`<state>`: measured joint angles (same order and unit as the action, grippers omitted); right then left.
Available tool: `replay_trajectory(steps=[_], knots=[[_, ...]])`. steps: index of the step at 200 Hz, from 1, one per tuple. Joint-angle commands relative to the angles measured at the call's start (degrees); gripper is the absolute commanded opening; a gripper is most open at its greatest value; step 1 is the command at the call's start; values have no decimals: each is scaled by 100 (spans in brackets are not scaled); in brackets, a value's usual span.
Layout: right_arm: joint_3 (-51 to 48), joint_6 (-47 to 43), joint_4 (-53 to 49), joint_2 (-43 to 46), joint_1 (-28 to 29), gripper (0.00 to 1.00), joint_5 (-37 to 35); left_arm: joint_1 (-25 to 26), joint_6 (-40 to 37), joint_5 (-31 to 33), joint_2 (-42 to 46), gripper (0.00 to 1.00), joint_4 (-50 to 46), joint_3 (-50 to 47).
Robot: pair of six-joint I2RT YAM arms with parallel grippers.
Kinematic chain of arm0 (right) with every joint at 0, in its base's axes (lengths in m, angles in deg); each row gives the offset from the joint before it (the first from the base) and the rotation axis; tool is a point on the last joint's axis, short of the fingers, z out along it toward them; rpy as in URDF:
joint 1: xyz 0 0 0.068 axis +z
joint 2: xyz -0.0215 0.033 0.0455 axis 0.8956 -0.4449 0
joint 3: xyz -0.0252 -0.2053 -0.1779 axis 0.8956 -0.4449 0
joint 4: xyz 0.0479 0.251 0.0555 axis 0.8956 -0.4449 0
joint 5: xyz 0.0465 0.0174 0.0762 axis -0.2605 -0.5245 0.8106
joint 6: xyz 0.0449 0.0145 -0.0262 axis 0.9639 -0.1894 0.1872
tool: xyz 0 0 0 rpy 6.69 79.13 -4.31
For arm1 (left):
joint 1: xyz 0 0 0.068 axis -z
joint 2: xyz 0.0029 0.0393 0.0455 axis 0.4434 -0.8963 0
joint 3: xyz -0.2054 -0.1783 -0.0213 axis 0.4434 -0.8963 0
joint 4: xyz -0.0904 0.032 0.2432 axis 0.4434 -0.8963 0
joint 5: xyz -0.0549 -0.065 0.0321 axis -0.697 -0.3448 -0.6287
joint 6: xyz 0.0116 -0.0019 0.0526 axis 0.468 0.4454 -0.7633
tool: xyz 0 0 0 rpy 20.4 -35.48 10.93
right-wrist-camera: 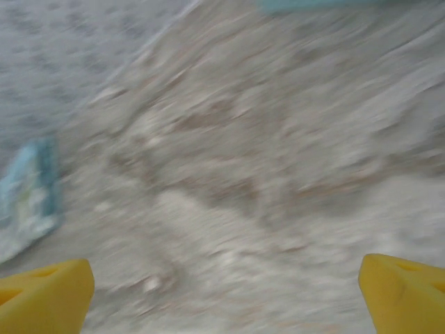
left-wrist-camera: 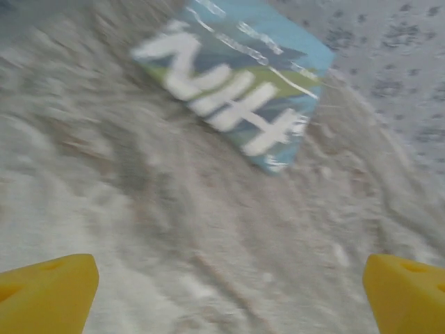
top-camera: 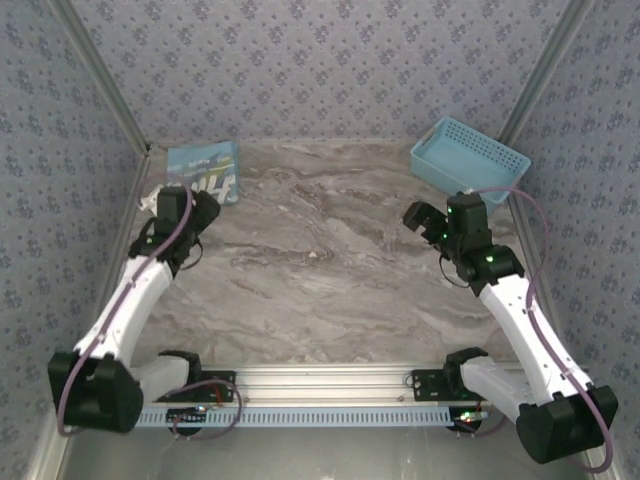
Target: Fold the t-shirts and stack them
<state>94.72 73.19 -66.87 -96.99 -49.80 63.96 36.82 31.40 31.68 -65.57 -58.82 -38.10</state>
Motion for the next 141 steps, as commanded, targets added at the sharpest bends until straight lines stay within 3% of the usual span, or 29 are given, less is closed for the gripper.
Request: replay_trajectory(steps=[1,25,43,60,78,128,141], knots=[[-826,-1407,361,220,-208,100,-1724,118,-2179,1797,776,98,715,-1174],[-2366,-2517,2287,617,-198,100,-2233,-215,-3261,883,1456,98,2344,-2621],[-2950,-2968,3089,418,-352,100,-2155,-561,-3207,434,1444,98,2734,-3067],[-3221,-3280,3692,36,-427,100,-1936,-873,-3223,-85,997,98,3204,-3236],[-3680,-3624,5123,-269,-610,100,-1524,-1039,-3315,-325,387,98,3902,-3228],[-3590,-3371,7383,-1830,-1226,100,-707,-1573,-3118,-958,-1353,98,5912,-2883],[-3359,-3622,7291,-2045,-1278,100,-552,-1617,-3235,-1073,-1591,98,5770,-2628]])
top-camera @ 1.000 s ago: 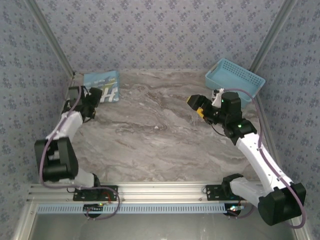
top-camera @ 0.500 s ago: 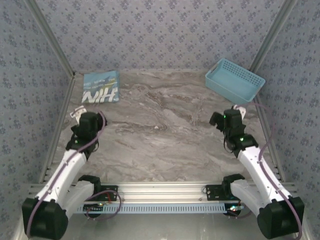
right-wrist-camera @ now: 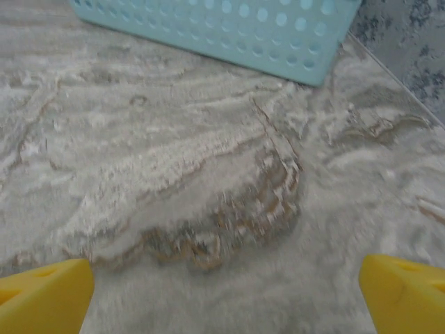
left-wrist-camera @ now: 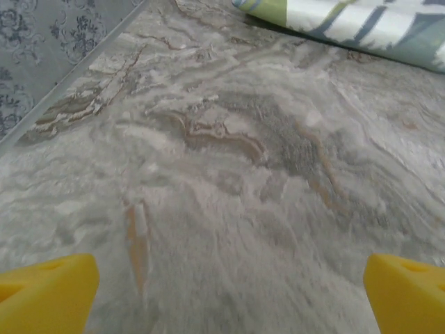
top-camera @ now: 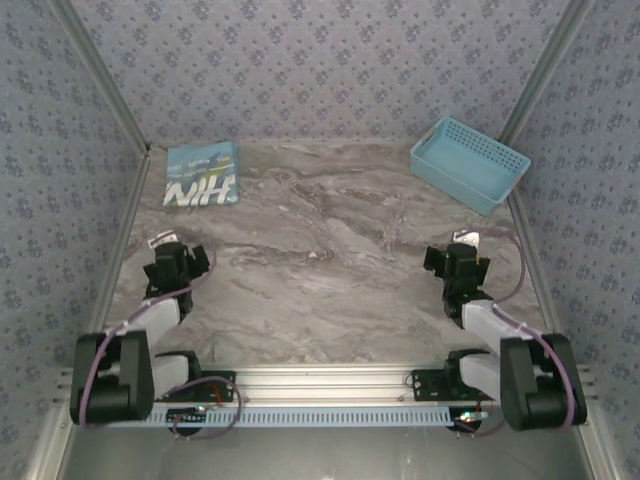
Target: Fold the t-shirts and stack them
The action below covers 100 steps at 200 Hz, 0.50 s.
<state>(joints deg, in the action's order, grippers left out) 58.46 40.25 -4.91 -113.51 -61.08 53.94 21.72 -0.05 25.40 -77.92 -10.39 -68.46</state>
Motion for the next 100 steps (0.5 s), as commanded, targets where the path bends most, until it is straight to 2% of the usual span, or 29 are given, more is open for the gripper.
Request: replay_trajectory(steps=[1,23,33,55,70,82,86,93,100], knots=[[278,-301,1075,-409,-161,100,453,-113,-107,-453,-381,98,952,411],[158,-275,1864,-894,-361,100,698,-145,-215,-559,-757,98,1712,285],[31,-202,2323,-1169,-478,100,854,-133,-253,-616,-720,98,1438,384],[-180,-386,3562,-1868,-512,100,866,-59,-406,-689,-755,98,1803,225],[9,-172,2654,-1559,-518,100,874,305,-835,-651,-1034,98,2506,-4],[17,-293,2986,-1703,-508,100,969,559,-1209,-644,-1649,98,3520,-96],[16,-451,3025,-1742,-512,100,963,580,-1205,-618,-1588,98,3242,-2],[57,-458,2870,-1702,-513,100,935,566,-1059,-439,-1339,98,2197,278],[117,-357,2731,-1657,-497,100,802,488,-970,-336,-1492,98,2400,353]])
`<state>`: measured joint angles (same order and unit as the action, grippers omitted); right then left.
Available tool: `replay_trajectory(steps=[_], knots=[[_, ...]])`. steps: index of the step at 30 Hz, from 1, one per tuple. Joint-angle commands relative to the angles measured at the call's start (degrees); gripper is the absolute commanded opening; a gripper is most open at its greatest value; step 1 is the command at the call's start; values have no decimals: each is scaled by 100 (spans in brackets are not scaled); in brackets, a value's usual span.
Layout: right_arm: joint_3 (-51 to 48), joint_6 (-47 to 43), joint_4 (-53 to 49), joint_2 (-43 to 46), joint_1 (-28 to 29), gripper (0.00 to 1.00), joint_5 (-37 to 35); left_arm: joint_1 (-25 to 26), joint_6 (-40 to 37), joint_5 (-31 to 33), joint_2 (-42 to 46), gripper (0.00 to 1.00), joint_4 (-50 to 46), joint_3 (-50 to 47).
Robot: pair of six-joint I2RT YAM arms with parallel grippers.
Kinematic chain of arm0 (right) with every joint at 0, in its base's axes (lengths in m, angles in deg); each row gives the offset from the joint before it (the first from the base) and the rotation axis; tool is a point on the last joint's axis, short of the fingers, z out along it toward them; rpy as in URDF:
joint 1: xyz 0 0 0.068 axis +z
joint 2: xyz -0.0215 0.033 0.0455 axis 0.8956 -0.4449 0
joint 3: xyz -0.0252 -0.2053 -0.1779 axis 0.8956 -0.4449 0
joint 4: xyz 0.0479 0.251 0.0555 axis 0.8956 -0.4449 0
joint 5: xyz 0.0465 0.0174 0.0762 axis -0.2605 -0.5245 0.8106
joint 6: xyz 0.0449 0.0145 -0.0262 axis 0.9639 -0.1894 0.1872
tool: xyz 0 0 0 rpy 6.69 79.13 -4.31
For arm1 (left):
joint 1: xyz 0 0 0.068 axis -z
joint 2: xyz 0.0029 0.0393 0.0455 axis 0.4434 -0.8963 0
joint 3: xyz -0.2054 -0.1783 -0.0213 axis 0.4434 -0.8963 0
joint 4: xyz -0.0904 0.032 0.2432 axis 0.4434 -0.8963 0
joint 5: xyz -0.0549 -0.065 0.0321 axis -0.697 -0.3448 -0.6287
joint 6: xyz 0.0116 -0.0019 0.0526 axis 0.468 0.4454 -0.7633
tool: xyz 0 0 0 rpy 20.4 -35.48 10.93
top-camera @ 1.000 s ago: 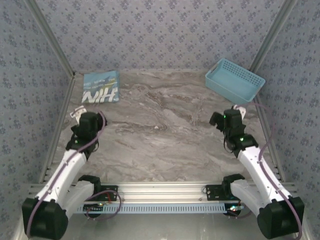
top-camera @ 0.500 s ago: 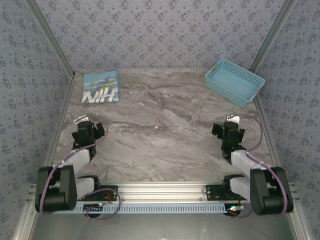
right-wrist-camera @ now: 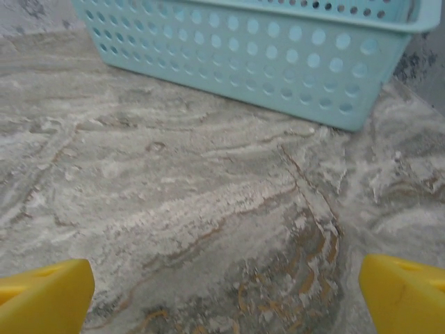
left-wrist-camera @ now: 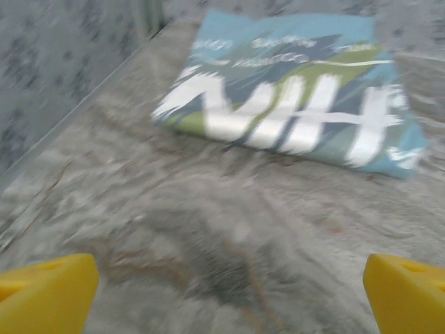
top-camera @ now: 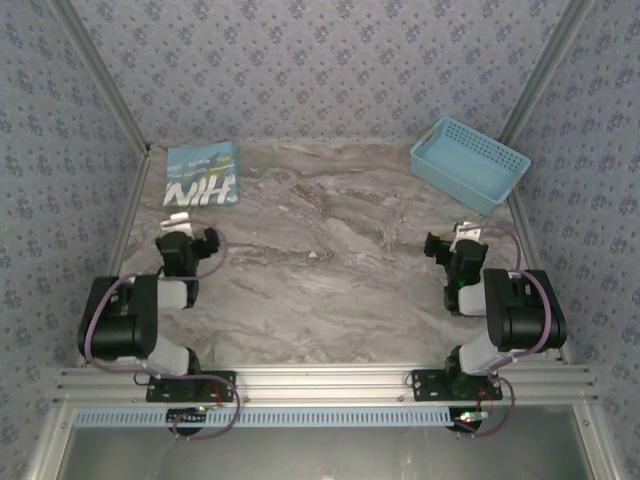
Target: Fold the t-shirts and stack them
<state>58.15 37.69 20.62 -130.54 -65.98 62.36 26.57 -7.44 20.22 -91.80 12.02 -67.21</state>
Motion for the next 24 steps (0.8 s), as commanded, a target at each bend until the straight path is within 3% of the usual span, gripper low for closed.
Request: replay_trajectory(steps=[1,6,17,24], knots=[[159,-90,175,42,-2,100,-58,-7,-221,186,-145,98,209,229],[568,-168,-502,-19,253,100,-554,-84,-127,62,-48,98,-148,298],[490,-386,-347,-34,342,100,-698,-69,-162,85,-63,98,-18,257],[487,-412,-358,-36,336,100,-430,-43,-184,134,-65,98,-58,281]])
